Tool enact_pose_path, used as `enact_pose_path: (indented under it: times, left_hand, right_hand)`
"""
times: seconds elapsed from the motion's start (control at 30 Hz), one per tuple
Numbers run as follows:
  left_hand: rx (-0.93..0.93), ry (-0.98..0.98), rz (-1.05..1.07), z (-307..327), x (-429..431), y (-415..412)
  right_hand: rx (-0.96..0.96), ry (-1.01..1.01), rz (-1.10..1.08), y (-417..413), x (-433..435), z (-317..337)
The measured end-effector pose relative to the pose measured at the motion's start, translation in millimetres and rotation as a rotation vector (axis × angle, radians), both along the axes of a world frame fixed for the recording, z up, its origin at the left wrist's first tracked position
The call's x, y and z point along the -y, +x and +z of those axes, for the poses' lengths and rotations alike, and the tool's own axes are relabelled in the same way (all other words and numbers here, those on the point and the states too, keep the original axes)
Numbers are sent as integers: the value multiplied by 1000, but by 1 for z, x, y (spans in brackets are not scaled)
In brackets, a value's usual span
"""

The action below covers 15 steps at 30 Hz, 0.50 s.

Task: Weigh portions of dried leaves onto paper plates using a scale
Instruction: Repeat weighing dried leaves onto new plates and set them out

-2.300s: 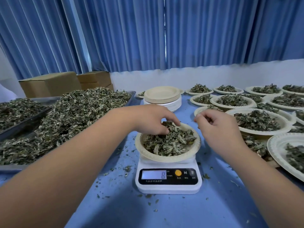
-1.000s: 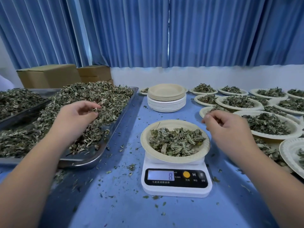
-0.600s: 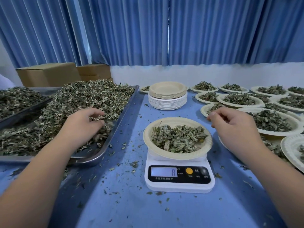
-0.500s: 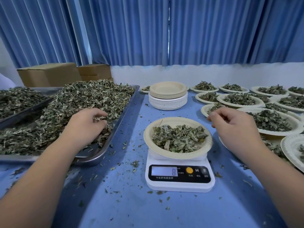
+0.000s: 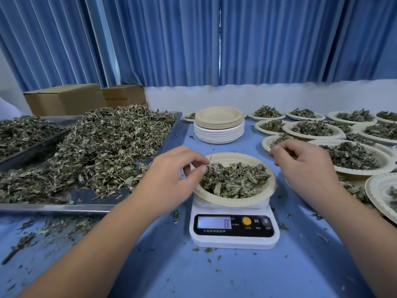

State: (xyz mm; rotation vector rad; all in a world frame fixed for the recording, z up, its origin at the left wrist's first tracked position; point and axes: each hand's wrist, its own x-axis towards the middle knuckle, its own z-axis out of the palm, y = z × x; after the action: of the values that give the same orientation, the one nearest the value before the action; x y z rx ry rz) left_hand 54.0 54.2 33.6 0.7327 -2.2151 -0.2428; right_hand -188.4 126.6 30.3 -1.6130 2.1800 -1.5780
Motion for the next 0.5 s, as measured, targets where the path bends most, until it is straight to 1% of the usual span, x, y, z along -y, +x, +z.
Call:
enact_pose_path:
  times: [0.2,0.37,0.5]
  left_hand:
    - [51,56,-4,-4,-7,-8]
    - [160,73,-19,-2,-10,-8]
    - [188,92,-2,-2,-11,-9]
  right_hand:
    - [0,-4,5,0,0,-2]
    - [10,-24,12,0,1,-1]
    - [20,-33,10,1,1,-1]
